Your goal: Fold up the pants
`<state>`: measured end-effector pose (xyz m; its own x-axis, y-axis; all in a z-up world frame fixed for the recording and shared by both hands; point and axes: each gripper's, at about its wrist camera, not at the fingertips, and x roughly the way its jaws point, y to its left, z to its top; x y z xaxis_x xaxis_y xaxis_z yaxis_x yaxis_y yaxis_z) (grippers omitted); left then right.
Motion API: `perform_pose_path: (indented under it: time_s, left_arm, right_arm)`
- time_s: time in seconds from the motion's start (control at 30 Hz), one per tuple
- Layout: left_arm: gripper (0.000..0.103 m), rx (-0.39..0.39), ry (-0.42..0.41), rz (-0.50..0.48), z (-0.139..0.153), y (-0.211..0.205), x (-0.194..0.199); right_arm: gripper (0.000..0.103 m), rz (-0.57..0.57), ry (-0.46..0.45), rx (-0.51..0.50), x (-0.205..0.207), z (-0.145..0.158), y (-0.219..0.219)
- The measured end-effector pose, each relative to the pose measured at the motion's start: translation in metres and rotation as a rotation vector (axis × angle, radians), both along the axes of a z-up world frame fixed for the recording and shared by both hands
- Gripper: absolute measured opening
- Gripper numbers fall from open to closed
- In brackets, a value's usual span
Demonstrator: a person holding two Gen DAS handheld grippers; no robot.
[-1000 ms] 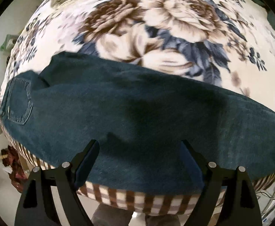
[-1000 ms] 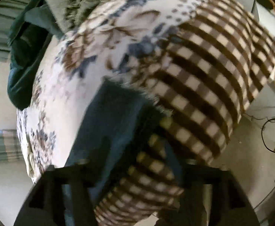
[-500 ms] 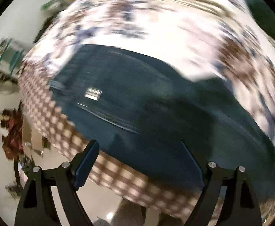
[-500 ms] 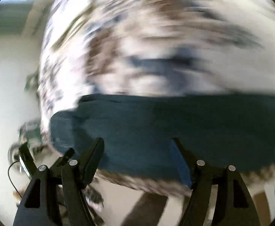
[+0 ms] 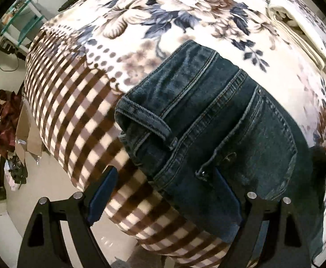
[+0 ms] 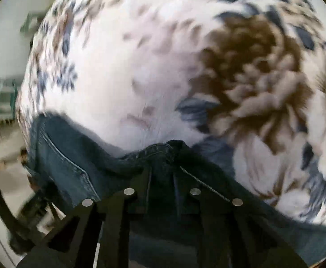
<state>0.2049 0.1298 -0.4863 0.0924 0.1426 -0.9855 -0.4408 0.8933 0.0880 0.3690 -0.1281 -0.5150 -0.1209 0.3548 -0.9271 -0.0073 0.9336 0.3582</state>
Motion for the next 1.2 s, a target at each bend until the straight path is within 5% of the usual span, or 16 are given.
perform_pose_path:
  time_s: [0.23,0.3,0.33,0.47,0.53,0.57,0.6,0.63,0.77,0.87,0.93,1.07,1.2]
  left_arm:
    - [0.086,-0.018,0.026,0.004,-0.010,0.029,0.006]
    - [0.086,-0.031,0.031,0.014,-0.012,0.035,0.003]
    - [0.086,-0.038,0.029,0.017,-0.011,0.038,0.002]
    - [0.086,-0.037,0.024,0.010,-0.008,0.041,-0.001]
    - [0.086,-0.033,0.023,0.007,-0.006,0.042,-0.002]
    - [0.086,-0.030,0.023,0.005,-0.006,0.043,-0.002]
    - [0.086,-0.025,0.022,0.002,-0.006,0.043,-0.002]
    - [0.086,-0.022,0.023,-0.002,-0.006,0.043,-0.002]
    - [0.086,-0.028,0.027,-0.001,-0.003,0.038,-0.002]
    - [0.086,-0.048,0.020,0.012,0.000,0.043,-0.006]
    - [0.086,-0.075,0.012,0.036,0.003,0.050,-0.010]
    - [0.086,-0.179,-0.053,0.123,0.017,0.071,-0.020]
    - [0.085,-0.277,-0.111,0.189,0.017,0.088,-0.018]
  right_arm:
    - [0.004,-0.379,0.042,0.121,0.024,-0.014,-0.063]
    - [0.004,-0.405,0.133,0.270,0.032,-0.023,-0.071]
    - [0.006,-0.371,0.147,0.264,0.036,-0.020,-0.072]
    - [0.053,-0.218,0.175,0.174,0.042,-0.017,-0.053]
    - [0.056,-0.157,0.232,0.149,0.037,-0.030,-0.035]
    - [0.053,-0.133,0.232,0.128,0.035,-0.033,-0.030]
    - [0.017,-0.121,0.200,0.108,0.033,-0.034,-0.024]
    - [0.006,-0.115,0.169,0.067,0.031,-0.034,-0.023]
    - [0.000,-0.281,0.000,-0.038,0.033,-0.012,-0.050]
    - [0.001,-0.356,0.090,0.136,0.025,-0.011,-0.074]
    - [0.004,-0.325,0.092,0.132,0.001,0.005,-0.077]
    - [0.047,-0.392,0.166,0.170,-0.084,0.021,-0.084]
    - [0.048,-0.556,0.354,0.288,-0.173,-0.013,-0.062]
